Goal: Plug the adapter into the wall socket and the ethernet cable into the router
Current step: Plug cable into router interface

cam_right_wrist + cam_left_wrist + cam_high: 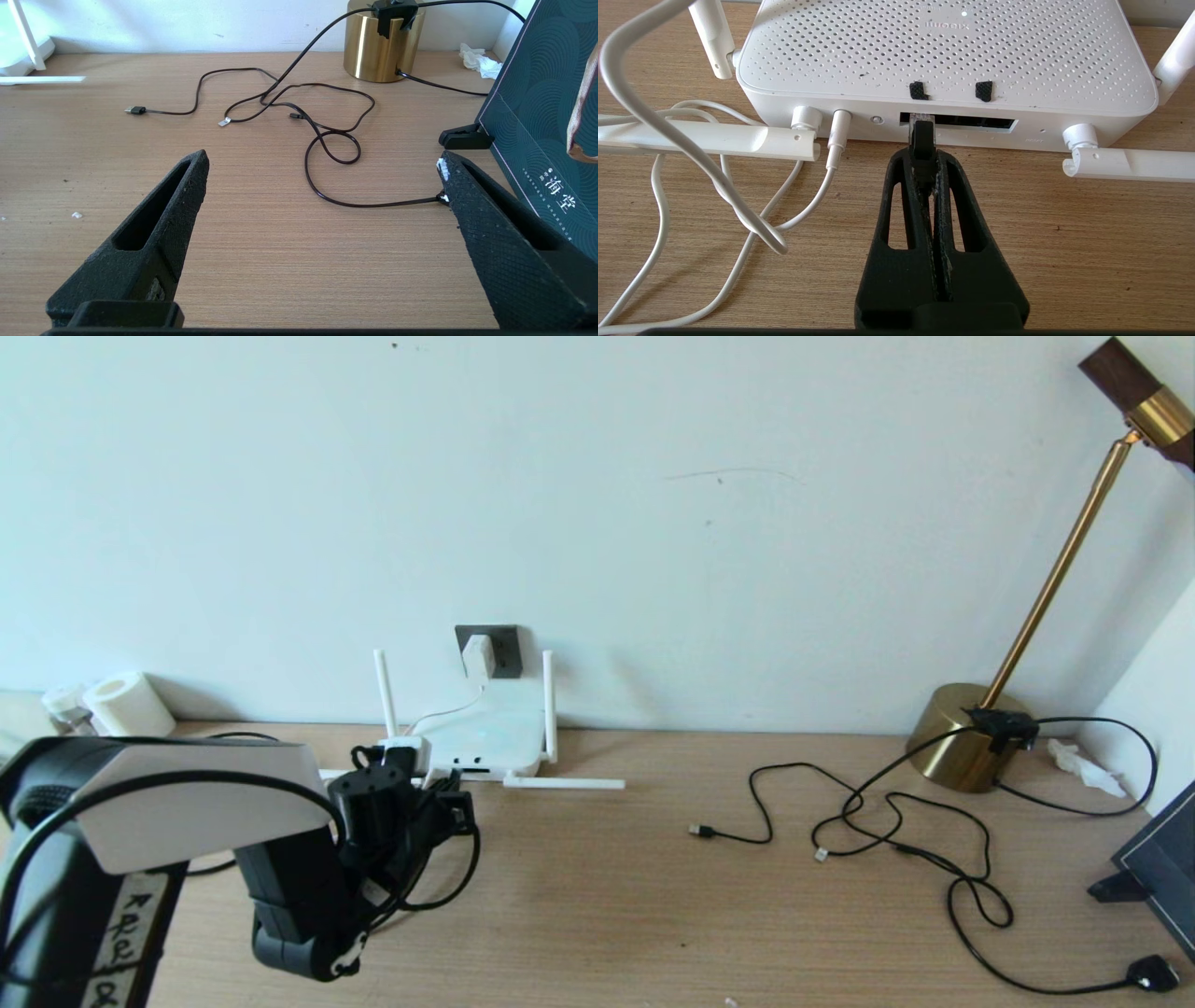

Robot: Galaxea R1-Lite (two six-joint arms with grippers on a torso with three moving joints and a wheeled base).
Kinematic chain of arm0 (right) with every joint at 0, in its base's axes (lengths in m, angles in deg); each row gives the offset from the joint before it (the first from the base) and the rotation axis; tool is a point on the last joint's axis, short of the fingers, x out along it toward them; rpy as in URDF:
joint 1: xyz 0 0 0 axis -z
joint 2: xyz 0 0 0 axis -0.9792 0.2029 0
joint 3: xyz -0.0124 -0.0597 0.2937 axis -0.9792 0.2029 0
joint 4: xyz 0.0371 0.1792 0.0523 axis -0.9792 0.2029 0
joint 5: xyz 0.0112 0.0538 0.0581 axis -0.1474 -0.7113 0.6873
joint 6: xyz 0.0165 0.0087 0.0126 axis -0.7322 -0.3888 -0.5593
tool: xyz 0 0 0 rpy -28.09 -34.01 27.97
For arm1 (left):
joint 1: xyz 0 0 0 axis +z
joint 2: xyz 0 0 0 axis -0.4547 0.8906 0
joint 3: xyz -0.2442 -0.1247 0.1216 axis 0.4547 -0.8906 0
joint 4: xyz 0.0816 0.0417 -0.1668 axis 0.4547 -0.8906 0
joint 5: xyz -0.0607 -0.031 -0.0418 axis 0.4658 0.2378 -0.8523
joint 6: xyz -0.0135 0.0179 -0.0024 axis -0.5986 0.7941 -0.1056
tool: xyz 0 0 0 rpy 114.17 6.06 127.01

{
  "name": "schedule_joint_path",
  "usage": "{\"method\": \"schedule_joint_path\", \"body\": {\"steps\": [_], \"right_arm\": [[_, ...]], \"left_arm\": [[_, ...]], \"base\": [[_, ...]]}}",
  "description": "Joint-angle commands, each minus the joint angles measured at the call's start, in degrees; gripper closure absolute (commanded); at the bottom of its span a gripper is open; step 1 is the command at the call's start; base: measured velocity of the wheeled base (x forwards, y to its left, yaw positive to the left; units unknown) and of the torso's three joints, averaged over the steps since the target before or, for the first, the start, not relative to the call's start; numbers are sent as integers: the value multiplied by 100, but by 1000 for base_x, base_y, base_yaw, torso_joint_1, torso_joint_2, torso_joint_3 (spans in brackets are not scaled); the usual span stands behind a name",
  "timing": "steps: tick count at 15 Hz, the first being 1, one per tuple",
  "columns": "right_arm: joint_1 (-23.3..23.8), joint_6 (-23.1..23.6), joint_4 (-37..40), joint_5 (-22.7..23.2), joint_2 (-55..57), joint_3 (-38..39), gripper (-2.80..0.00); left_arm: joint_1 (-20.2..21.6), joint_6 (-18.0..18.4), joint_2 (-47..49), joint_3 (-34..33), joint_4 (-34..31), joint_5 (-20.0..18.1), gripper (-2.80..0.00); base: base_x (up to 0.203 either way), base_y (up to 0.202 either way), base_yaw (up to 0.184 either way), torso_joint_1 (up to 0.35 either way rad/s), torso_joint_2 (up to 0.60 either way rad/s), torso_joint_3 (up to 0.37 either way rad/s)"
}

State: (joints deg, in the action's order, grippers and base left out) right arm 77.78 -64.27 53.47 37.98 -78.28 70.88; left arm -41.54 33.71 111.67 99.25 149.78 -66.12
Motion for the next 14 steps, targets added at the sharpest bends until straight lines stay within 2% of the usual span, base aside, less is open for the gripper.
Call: {"method": "schedule_joint_path", "body": {"steps": [1, 14], "right_arm": [[-2, 0, -2, 0, 1, 0, -280], [-2, 0, -2, 0, 9, 0, -280]], "left_arm": [[0, -2, 3, -18, 32, 15, 0], [43, -2, 12, 0, 41, 15, 0]], "base": [[0, 0, 0, 0, 0, 0], [0, 0, 0, 0, 0, 0]]}}
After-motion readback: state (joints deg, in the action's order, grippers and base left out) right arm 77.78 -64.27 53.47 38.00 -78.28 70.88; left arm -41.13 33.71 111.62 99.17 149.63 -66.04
